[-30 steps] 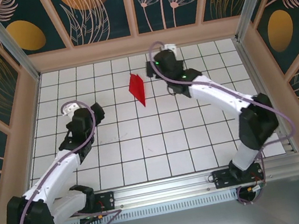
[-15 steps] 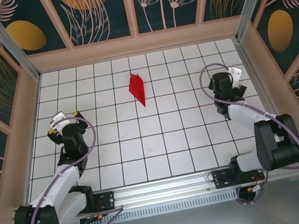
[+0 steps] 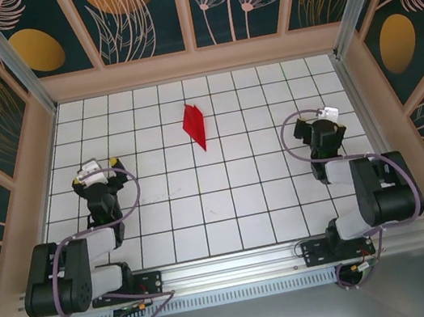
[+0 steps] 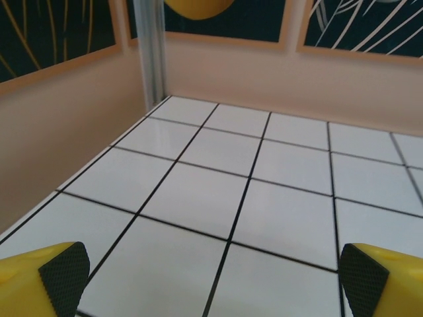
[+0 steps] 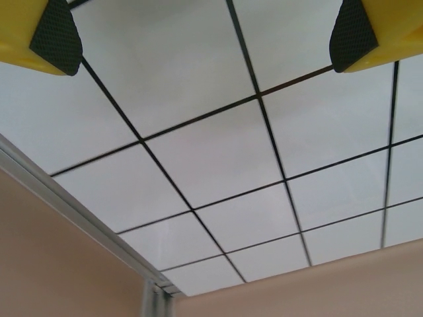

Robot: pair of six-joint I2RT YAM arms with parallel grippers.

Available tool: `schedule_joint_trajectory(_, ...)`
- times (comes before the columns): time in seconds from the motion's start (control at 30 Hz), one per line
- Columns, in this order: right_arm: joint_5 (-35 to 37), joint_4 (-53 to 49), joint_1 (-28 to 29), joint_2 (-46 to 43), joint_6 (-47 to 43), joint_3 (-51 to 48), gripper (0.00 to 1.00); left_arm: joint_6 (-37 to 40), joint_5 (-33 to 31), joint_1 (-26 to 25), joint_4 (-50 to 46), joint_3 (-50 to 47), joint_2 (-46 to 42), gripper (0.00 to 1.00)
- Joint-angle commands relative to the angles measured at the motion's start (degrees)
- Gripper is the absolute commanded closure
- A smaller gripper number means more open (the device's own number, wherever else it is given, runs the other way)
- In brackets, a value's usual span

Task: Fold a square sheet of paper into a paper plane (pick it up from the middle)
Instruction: Reset both arms

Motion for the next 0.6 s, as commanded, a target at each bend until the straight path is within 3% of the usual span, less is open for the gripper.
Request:
schedule_joint_trajectory(0.0, -6.04, 11.39, -0.61, -0.01, -4.4, -2.01, 0.01, 0.87, 6.49, 1.22, 8.5, 0.19, 2.13, 0.01)
schedule_joint_trajectory(0.4, -12.98, 22.33, -2.68, 2.61, -4.81, -6.79, 0.01, 1.55, 7.51, 2.02, 19.02, 1.18, 13.85, 0.02)
schedule_joint_trajectory(0.57, -14.44, 28.25, -3.37, 4.77, -4.72, -9.01, 0.01, 1.64, 7.23, 2.02, 18.96, 1.16, 13.93, 0.02)
